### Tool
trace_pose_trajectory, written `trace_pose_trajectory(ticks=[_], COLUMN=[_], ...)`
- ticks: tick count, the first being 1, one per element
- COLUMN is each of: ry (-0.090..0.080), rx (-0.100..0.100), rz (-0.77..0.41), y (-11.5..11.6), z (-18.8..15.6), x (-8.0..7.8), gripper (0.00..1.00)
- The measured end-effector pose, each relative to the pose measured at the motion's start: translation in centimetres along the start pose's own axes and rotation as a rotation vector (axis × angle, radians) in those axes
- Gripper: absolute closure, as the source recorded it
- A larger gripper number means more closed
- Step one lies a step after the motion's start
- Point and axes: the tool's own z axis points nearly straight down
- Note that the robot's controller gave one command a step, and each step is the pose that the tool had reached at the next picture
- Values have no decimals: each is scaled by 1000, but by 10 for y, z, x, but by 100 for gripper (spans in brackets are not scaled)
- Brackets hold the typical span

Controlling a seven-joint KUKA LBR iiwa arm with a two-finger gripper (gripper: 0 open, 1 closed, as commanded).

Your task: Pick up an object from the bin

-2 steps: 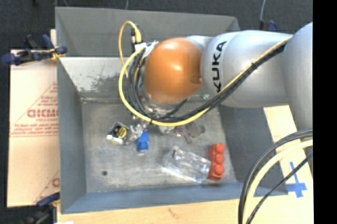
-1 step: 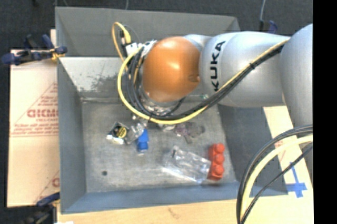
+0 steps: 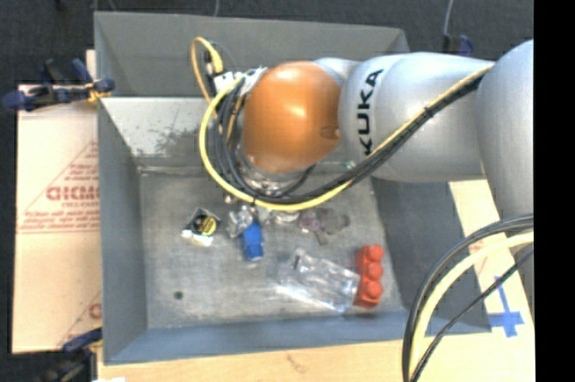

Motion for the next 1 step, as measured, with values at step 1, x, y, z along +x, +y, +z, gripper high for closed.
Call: trace_pose_trajectory(ticks=[1], ry=[5], rx=[1], rz=[-21], y=[-6], z=[-150], x=[1], gripper=[100])
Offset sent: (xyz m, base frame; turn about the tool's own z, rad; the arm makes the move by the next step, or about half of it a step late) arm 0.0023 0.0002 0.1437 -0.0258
